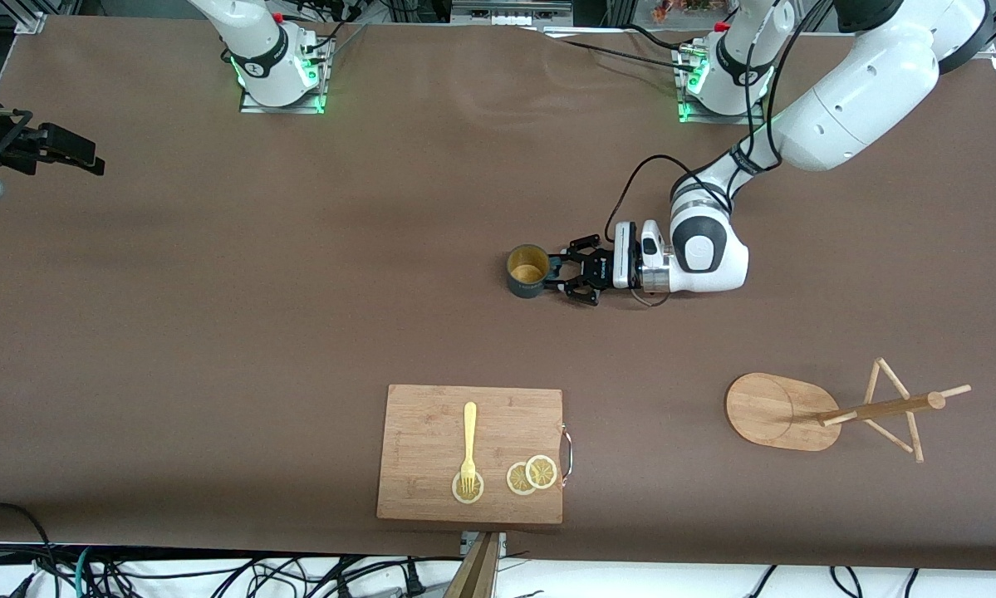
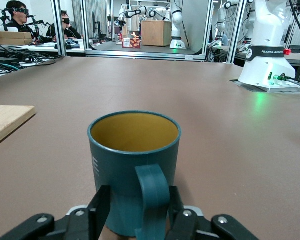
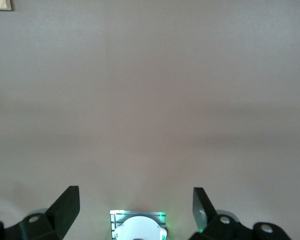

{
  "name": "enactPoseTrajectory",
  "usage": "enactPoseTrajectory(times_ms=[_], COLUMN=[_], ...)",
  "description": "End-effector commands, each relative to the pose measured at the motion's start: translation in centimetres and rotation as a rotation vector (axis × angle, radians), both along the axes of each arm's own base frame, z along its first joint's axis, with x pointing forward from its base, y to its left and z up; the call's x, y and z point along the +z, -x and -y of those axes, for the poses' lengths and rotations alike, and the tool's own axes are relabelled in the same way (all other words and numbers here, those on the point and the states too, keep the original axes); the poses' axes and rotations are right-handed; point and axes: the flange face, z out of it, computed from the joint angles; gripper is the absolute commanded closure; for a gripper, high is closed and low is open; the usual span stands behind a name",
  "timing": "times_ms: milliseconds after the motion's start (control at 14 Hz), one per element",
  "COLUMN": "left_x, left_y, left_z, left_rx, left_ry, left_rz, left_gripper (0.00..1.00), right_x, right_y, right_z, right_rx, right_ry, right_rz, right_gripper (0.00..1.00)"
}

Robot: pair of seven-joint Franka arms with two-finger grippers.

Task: Pass cup and hang on rack
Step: 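Lift the mug by its handle with the left gripper toward the rack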

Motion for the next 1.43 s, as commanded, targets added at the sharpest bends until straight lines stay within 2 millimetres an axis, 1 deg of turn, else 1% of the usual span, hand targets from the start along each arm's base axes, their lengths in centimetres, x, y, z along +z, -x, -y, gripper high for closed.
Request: enactPoseTrajectory(times_ms=[0,71,143,214,286,357,429,714,857,1000,1071,1143,1214,1357], left_x=[-0.2,-0.2,-0.3,-0.3,-0.3,-0.3,-0.3,0.1,1.2,2.5,3.2,4.2,5.6,8.4], left_y=[-0.5,-0.5,-0.4,-0.5,-0.6,-0.6,-0.7,-1.5,-2.5,-3.2,-3.4,-3.5,-3.7,-3.5], left_z=[0.3,0.3,0.3,0.3,0.2,0.1,0.0,-1.7,-3.1,-4.0,-4.7,-5.7,-7.5,-9.5], left_rx=[0.010,0.009,0.009,0.011,0.014,0.017,0.027,0.054,0.063,0.074,0.090,0.110,0.147,0.168], left_ry=[0.013,0.013,0.013,0.012,0.013,0.012,0.015,0.016,0.012,0.016,0.026,0.036,0.026,0.024], left_rz=[0.025,0.026,0.024,0.025,0.025,0.023,0.017,0.015,0.044,0.051,0.019,-0.036,-0.091,-0.195], left_gripper=[0.61,0.67,0.77,0.86,0.94,0.98,1.00,1.00,1.00,1.00,1.00,1.00,1.00,1.00], right_x=[1.1,0.9,1.0,0.8,0.9,0.7,0.7,0.8,0.8,0.8,0.8,0.8,0.8,0.8], right_y=[0.2,-0.1,-0.3,-0.4,-0.4,-0.4,-0.4,-0.4,-0.4,-0.5,-0.5,-0.4,-0.4,-0.4], right_z=[0.0,0.0,0.2,0.8,2.1,2.5,2.6,2.2,2.0,1.8,1.6,1.5,1.5,1.5], right_rx=[-0.011,-0.012,-0.015,-0.026,-0.053,-0.059,-0.059,-0.055,-0.052,-0.047,-0.044,-0.042,-0.042,-0.042], right_ry=[-0.002,-0.003,0.002,-0.001,-0.007,-0.007,-0.007,-0.007,-0.007,-0.007,-0.007,-0.007,-0.008,-0.008], right_rz=[0.010,0.016,0.033,0.036,0.040,0.042,0.042,0.042,0.042,0.043,0.042,0.038,0.037,0.037], right_gripper=[0.00,0.00,0.00,0.00,0.00,0.00,0.00,0.00,0.00,0.00,0.00,0.00,0.00,0.00])
